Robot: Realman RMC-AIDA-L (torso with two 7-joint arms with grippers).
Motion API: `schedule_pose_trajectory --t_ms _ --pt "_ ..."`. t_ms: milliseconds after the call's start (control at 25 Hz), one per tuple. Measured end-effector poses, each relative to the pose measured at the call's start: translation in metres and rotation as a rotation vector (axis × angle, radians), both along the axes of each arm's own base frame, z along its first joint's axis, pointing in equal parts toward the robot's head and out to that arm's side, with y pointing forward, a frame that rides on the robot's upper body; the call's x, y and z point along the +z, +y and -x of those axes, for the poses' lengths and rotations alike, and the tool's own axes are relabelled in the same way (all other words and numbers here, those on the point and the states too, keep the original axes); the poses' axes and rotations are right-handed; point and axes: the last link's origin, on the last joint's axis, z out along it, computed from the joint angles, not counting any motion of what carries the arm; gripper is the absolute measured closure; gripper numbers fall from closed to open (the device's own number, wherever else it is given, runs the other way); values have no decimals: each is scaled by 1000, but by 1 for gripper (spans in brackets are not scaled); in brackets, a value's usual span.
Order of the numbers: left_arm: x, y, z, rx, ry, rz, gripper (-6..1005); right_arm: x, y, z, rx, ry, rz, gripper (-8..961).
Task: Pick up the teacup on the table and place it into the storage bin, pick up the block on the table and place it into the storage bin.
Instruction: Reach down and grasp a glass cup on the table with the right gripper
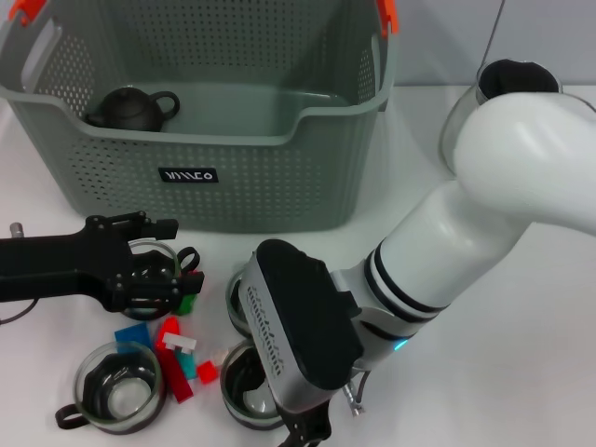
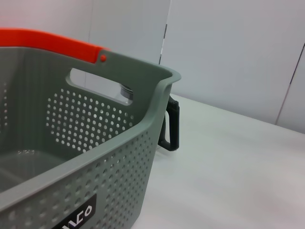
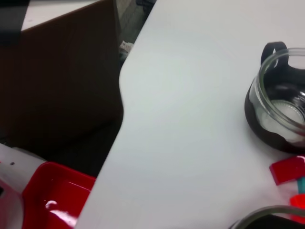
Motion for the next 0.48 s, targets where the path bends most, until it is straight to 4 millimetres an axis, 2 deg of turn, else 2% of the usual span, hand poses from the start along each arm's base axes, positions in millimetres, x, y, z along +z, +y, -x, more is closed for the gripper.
schedule_pose_trajectory --t_ms 360,480 --pt "1 1 0 -1 6 -6 108 -1 2 5 -19 -23 -32 237" --pt "1 1 1 -2 7 -7 108 -1 2 5 -18 -22 -32 336"
